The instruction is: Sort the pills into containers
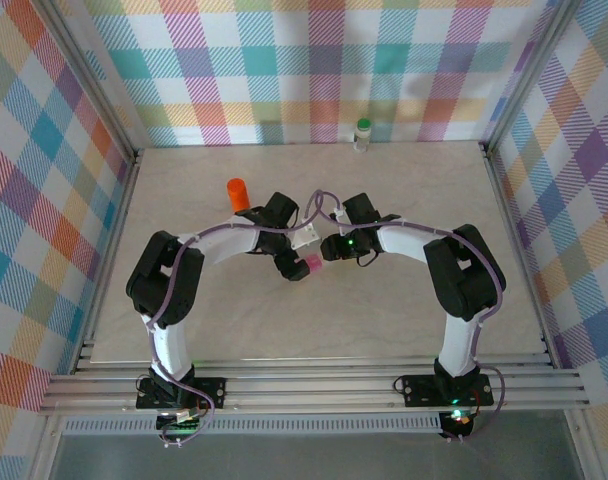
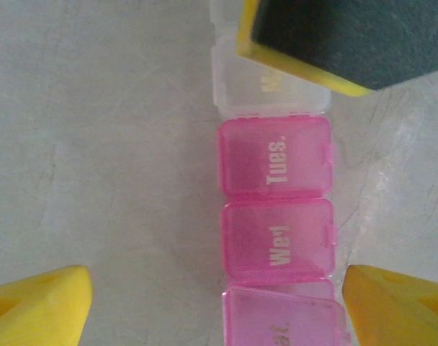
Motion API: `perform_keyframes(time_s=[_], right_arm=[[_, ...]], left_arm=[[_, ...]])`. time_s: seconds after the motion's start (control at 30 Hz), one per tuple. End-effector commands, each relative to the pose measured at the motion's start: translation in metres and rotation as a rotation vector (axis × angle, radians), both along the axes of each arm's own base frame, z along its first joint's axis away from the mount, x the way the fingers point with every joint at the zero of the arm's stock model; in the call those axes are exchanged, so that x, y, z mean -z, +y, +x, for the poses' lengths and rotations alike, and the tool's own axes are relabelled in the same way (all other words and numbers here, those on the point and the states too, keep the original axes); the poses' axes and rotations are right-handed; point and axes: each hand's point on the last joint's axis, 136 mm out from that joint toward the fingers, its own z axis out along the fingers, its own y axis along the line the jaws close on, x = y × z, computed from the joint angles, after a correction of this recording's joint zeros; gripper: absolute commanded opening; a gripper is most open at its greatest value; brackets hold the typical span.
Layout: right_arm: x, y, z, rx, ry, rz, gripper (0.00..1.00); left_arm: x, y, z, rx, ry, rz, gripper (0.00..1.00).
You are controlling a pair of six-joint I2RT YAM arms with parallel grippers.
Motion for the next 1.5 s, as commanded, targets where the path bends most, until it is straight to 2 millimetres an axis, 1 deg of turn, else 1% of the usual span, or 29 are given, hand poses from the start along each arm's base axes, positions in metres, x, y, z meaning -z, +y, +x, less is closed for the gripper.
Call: perform_keyframes(time_s=[0.0, 0.2, 0.3, 0.47, 0.57, 0.73, 0.8, 0.83, 0.9, 0.97, 1.1, 1.2, 1.27, 1.37, 1.47], right_arm=[[0.039, -0.031, -0.017, 0.018, 0.084, -0.174, 0.53], [0.042, -0.032, -0.018, 0.015, 0.089, -0.188, 0.53], [0.042, -0.031, -0.018, 0.012, 0.089, -0.189, 0.53], [0.043, -0.03, -0.019, 0.006, 0.09, -0.192, 0.53], [0.044, -0.031, -0.019, 0.005, 0.092, -0.196, 0.53], [0.043, -0.031, -0.019, 0.008, 0.09, -0.198, 0.53], [0.043, -0.031, -0.019, 0.009, 0.089, -0.194, 0.53], [0.042, -0.03, -0.019, 0.012, 0.089, -0.191, 0.53], [0.042, -0.03, -0.018, 0.015, 0.087, -0.189, 0.53], [0.043, -0.03, -0.018, 0.021, 0.087, -0.187, 0.53], [0.044, -0.032, -0.018, 0.037, 0.089, -0.191, 0.54], [0.045, -0.035, -0.016, 0.056, 0.084, -0.202, 0.54], [0.045, -0.039, -0.014, 0.069, 0.081, -0.21, 0.54], [0.044, -0.046, -0.011, 0.104, 0.063, -0.224, 0.54], [0.039, -0.051, -0.007, 0.154, 0.048, -0.197, 0.53]], left_arm=[[-0.012, 0.006, 0.01, -0.021, 0.0, -0.014, 0.89], [-0.01, 0.019, 0.015, -0.046, 0.013, 0.002, 0.88], [-0.008, 0.027, 0.022, -0.071, 0.004, 0.016, 0.87], [-0.009, 0.029, 0.034, -0.1, -0.014, 0.018, 0.87], [-0.001, 0.032, 0.037, -0.107, -0.002, 0.04, 0.87], [0.017, 0.043, 0.04, -0.13, 0.027, 0.08, 0.87], [0.019, 0.042, 0.04, -0.133, 0.035, 0.077, 0.86], [0.017, 0.04, 0.04, -0.136, 0.037, 0.063, 0.85], [0.006, 0.034, 0.043, -0.144, 0.024, 0.018, 0.85], [-0.01, 0.026, 0.047, -0.151, -0.002, -0.039, 0.85], [-0.046, 0.014, 0.052, -0.16, -0.056, -0.149, 0.85], [-0.072, 0.008, 0.056, -0.169, -0.116, -0.219, 0.86], [-0.089, 0.007, 0.059, -0.183, -0.161, -0.257, 0.87], [-0.12, 0.006, 0.064, -0.205, -0.269, -0.336, 0.88], [-0.144, 0.016, 0.067, -0.284, -0.377, -0.377, 0.88]])
